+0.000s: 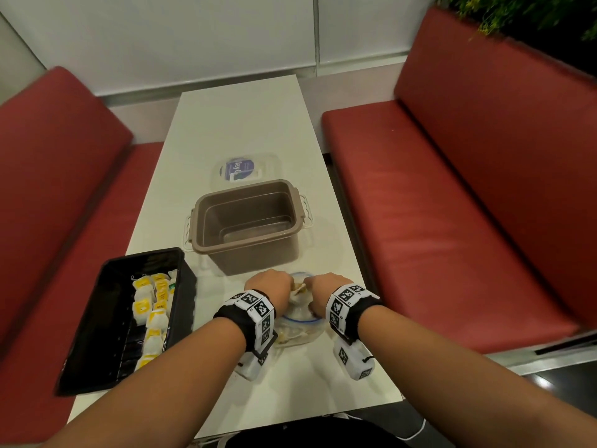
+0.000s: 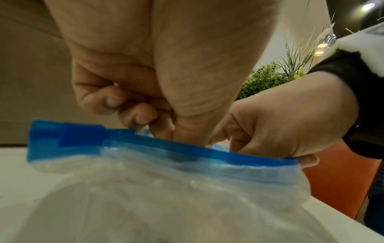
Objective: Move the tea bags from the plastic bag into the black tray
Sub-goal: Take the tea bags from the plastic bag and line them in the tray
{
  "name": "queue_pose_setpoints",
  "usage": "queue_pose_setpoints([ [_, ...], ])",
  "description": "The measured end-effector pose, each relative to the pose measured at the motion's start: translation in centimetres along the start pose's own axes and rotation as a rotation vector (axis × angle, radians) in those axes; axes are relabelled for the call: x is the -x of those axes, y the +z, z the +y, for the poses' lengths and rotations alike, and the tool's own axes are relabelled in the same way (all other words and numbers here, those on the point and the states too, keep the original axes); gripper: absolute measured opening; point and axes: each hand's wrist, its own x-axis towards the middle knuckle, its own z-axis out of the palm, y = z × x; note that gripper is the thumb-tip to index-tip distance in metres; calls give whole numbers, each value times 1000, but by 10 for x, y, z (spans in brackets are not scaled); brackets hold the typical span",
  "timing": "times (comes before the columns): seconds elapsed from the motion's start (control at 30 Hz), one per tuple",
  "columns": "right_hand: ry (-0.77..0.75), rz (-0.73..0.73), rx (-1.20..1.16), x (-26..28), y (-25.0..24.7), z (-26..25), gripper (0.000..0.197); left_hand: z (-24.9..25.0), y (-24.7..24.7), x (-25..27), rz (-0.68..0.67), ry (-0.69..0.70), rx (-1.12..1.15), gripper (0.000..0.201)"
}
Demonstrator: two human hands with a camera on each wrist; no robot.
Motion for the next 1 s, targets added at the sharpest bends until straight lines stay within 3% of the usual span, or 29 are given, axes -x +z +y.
queue_pose_setpoints([
  [0.23,-19,1,-72,-7,-1,1,36,3,11,-2,-88,10,87,52],
  [0.47,-19,60,-171,-7,0,5,24,-9,8,0,5,60,277,26],
  [0.73,-88,202,-269,8,-4,13,22,-23,9,13,31,127,465,31],
  [0.9,-97,175,-216,12,-3,16,18,-19,4,22,8,185,526,59],
  [1.0,-66,162,-222,13,-3,13,11,-9,1,25,85,168,650,53],
])
